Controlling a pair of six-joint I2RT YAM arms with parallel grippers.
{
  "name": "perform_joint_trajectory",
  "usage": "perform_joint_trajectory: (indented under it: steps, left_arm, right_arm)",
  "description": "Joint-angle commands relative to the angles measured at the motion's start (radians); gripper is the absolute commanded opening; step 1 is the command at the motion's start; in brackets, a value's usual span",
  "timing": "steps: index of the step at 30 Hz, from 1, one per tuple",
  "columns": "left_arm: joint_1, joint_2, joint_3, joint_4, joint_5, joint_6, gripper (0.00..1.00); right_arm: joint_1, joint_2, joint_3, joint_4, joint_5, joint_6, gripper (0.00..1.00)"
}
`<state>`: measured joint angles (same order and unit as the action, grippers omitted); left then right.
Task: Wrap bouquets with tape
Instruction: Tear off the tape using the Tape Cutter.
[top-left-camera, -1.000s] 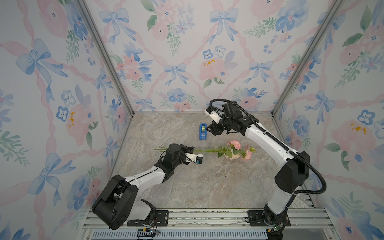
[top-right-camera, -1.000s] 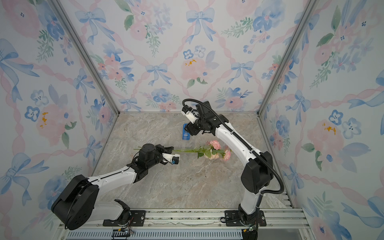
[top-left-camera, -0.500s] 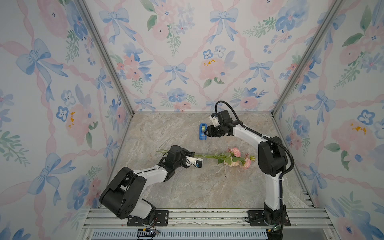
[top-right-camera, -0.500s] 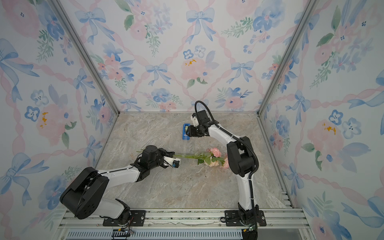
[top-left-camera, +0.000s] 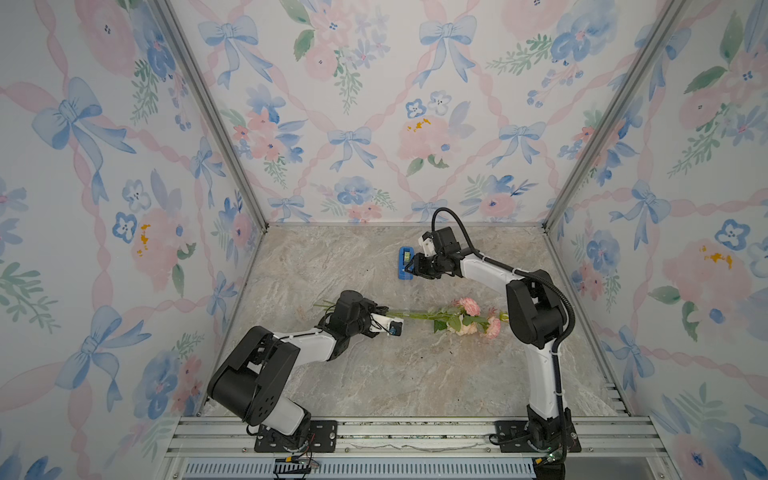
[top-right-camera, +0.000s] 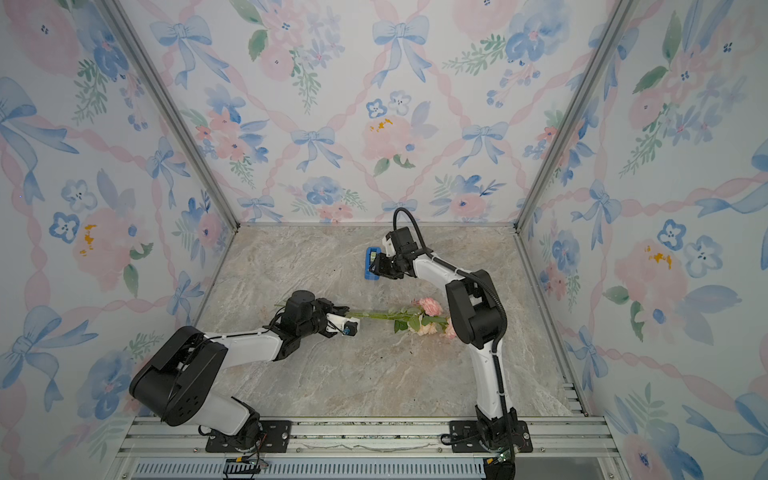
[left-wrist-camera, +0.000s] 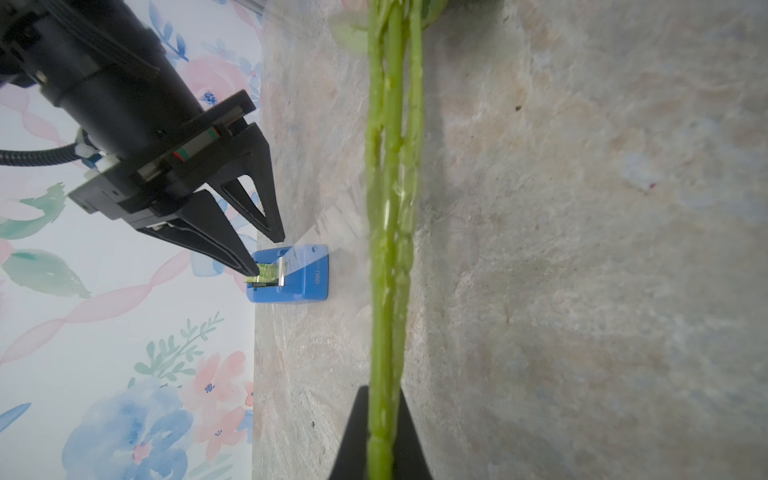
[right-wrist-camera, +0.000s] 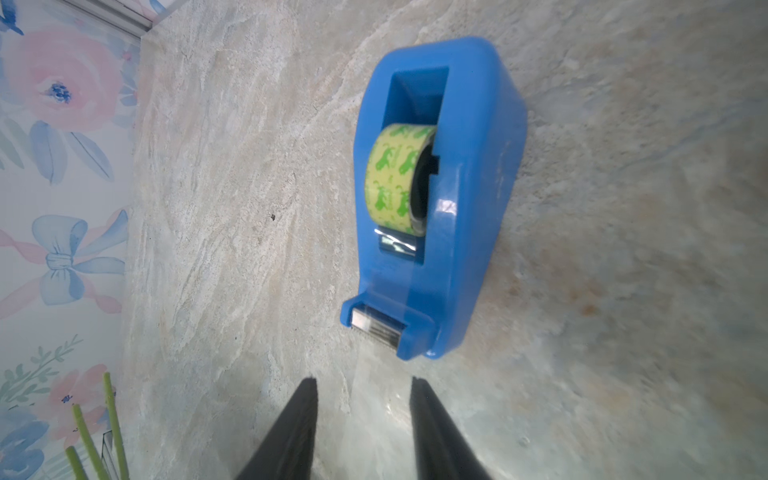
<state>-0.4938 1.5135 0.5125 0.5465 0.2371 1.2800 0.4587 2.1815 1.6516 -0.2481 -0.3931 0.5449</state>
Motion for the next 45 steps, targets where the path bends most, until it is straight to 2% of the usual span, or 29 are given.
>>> perform_joint_trajectory:
  steps: [1, 9, 12, 17, 22, 27, 31, 35, 40, 43, 44, 45]
  left_arm:
    - [0.002, -0.024, -0.008, 0.018, 0.027, -0.004, 0.0]
    - [0.001, -0.032, -0.016, 0.018, 0.019, -0.007, 0.0]
    - [0.0, -0.033, -0.017, 0.018, 0.016, -0.006, 0.0]
    - [-0.002, -0.037, -0.019, 0.019, 0.013, -0.007, 0.0]
    - [-0.005, -0.042, -0.023, 0.018, 0.01, -0.007, 0.0]
    - [-0.01, -0.047, -0.023, 0.019, 0.005, -0.007, 0.0]
    - [-0.01, -0.061, -0.026, 0.019, 0.006, -0.007, 0.0]
    - [-0.014, -0.068, -0.028, 0.019, 0.001, 0.0, 0.0]
    - [-0.016, -0.09, -0.034, 0.019, -0.005, -0.001, 0.0]
    - [-0.016, -0.109, -0.032, 0.018, -0.005, -0.007, 0.0]
    - [-0.017, -0.12, -0.029, 0.019, 0.0, -0.019, 0.0]
    - [-0.021, -0.136, -0.027, 0.018, 0.004, -0.033, 0.0]
  right_arm:
    - [-0.005, 0.026, -0.026, 0.028, -0.001, 0.034, 0.4]
    - [0.0, 0.047, -0.058, 0.091, -0.015, 0.073, 0.29]
    - [0.003, 0.044, -0.08, 0.135, -0.027, 0.126, 0.26]
    - [0.005, 0.052, -0.093, 0.17, -0.041, 0.15, 0.11]
    - [0.01, 0.04, -0.141, 0.238, -0.063, 0.195, 0.0]
    - [0.019, 0.035, -0.183, 0.211, -0.03, 0.206, 0.0]
    - [0.038, 0.051, -0.172, 0.08, 0.068, 0.182, 0.0]
    - [0.053, 0.059, -0.195, 0.049, 0.132, 0.177, 0.0]
    - [0.066, 0.069, -0.197, 0.041, 0.134, 0.181, 0.0]
    - [0.063, 0.026, -0.2, 0.084, 0.124, 0.182, 0.0]
    - [0.057, 0.0, -0.193, 0.091, 0.121, 0.176, 0.04]
    - [0.05, -0.025, -0.171, 0.074, 0.125, 0.165, 0.17]
